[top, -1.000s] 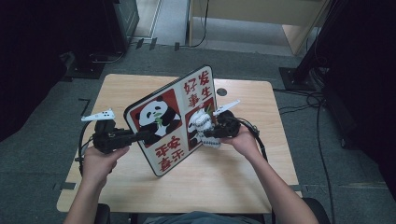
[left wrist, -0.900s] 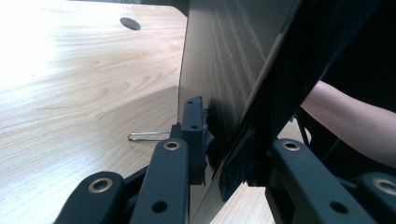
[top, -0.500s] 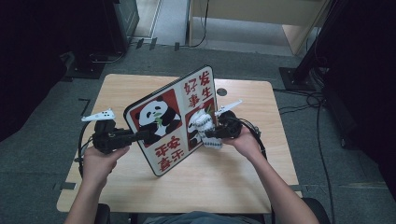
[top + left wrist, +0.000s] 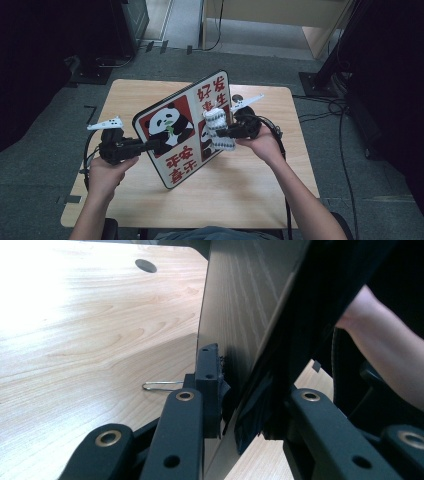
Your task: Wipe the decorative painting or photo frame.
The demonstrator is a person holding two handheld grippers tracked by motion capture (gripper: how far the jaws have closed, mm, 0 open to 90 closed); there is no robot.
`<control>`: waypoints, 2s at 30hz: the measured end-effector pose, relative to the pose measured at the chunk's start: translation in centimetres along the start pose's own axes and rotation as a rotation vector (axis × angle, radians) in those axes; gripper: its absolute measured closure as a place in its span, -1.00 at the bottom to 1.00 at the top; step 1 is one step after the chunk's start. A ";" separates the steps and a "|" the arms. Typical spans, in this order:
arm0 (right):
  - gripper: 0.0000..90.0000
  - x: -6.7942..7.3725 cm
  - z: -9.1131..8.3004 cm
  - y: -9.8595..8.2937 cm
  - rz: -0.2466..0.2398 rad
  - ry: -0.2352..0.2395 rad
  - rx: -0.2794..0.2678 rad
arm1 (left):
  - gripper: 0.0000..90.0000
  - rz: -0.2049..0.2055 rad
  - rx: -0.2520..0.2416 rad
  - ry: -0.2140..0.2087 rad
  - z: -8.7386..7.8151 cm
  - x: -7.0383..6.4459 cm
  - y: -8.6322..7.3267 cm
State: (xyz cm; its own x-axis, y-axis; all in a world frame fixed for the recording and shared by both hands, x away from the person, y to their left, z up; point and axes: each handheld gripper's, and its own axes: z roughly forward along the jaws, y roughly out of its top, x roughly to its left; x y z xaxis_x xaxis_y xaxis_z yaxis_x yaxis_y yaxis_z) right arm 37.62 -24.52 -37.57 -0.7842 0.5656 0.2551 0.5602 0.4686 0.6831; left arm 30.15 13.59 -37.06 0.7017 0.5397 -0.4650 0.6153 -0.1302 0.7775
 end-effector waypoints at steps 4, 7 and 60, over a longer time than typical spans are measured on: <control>0.77 0.8 -1.2 2.0 -0.024 -0.003 -0.005 | 0.69 -0.001 0.000 -0.004 0.0 0.1 0.0; 0.77 1.3 -2.2 3.6 -0.038 -0.004 -0.007 | 0.69 -0.002 0.000 -0.006 0.0 0.1 0.0; 0.80 5.1 -3.5 16.6 -0.110 -0.088 -0.130 | 0.70 0.002 -0.003 -0.008 0.0 0.2 0.0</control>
State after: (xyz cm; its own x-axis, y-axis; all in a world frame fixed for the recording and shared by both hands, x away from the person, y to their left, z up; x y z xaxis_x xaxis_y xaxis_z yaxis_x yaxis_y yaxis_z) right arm 41.96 -16.25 -22.55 -0.8091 0.5759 0.1170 0.4290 0.4427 0.7874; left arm 30.30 13.69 -37.18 0.7057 0.5326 -0.4672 0.6132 -0.1289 0.7794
